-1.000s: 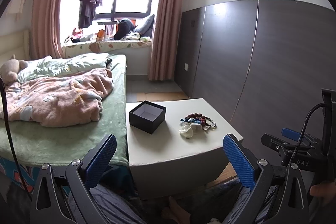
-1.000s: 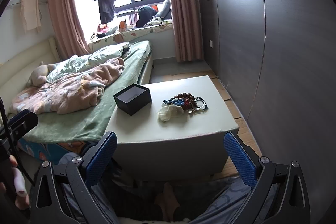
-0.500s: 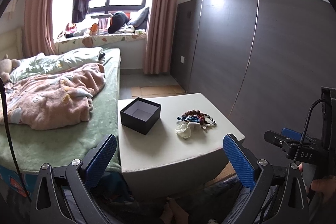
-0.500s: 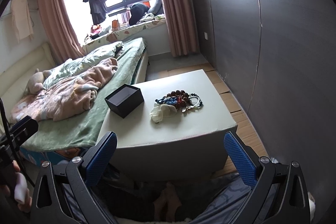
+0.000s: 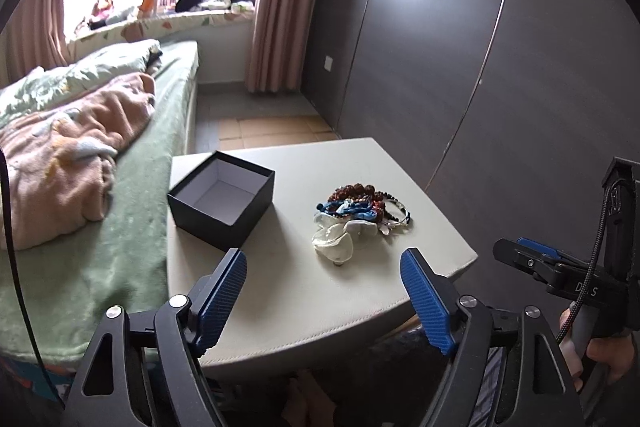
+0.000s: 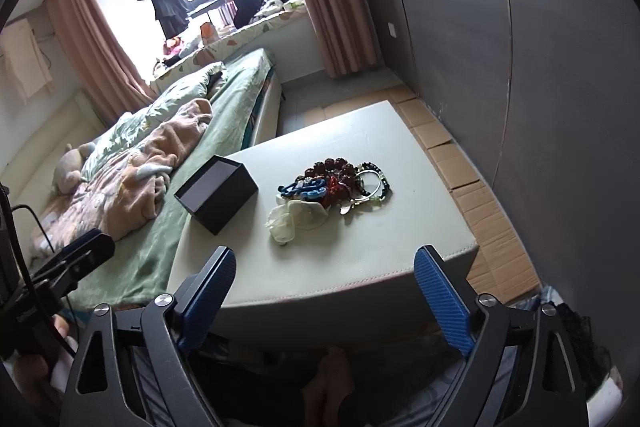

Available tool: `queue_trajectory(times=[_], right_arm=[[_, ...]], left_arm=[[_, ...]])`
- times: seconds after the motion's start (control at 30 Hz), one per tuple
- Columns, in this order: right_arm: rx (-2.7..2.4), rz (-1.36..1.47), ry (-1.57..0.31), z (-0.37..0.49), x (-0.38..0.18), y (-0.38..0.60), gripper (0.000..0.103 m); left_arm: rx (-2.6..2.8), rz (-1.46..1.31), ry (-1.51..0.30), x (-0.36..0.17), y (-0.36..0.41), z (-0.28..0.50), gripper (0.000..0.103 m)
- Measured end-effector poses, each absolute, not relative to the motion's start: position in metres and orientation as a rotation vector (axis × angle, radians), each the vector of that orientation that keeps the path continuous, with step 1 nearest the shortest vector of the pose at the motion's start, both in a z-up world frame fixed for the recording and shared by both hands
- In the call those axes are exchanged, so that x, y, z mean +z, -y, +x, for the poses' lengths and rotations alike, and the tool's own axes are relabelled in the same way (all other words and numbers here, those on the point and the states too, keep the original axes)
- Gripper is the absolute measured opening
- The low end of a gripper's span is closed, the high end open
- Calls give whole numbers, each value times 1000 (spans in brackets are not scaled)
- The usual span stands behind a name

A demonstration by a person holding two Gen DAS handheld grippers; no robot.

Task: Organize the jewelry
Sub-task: 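Reach the left tool to the white scrunchie and close on it, then carry the white scrunchie with the left tool into the black box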

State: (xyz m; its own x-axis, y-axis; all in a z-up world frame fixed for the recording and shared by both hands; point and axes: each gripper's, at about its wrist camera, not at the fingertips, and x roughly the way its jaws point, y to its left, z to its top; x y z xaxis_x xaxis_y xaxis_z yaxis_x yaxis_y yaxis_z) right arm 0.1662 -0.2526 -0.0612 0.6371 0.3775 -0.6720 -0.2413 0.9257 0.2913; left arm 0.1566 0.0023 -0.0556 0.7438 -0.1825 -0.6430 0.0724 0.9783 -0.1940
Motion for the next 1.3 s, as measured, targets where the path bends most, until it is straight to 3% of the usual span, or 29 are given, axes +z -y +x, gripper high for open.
queue_trajectory(times=[0.27, 0.63, 0.8, 0.87, 0.97, 1.0, 1.03, 1.3], right_arm=[[386, 244, -897, 215, -90, 259, 71], [425, 298, -960, 253, -111, 265, 65], [437, 341, -987, 262, -119, 268, 57], [443, 354, -996, 266, -120, 267, 56], [461, 380, -1009, 273, -122, 263, 55], [466, 384, -1011, 276, -122, 262, 54], [474, 388, -1014, 279, -121, 259, 53], [517, 361, -1046, 303, -126, 226, 51]], left_arm=[[-172, -172, -835, -88, 10, 212, 77], [-184, -180, -971, -135, 25, 272, 72], [-174, -155, -1011, -155, 33, 291, 70], [-168, -148, -1034, -163, 34, 299, 63], [-168, -156, -1066, -172, 35, 307, 30], [-169, -166, -1072, -173, 34, 309, 11], [-167, -173, -1073, -172, 32, 309, 5], [-136, -210, -1003, -141, 9, 294, 1]])
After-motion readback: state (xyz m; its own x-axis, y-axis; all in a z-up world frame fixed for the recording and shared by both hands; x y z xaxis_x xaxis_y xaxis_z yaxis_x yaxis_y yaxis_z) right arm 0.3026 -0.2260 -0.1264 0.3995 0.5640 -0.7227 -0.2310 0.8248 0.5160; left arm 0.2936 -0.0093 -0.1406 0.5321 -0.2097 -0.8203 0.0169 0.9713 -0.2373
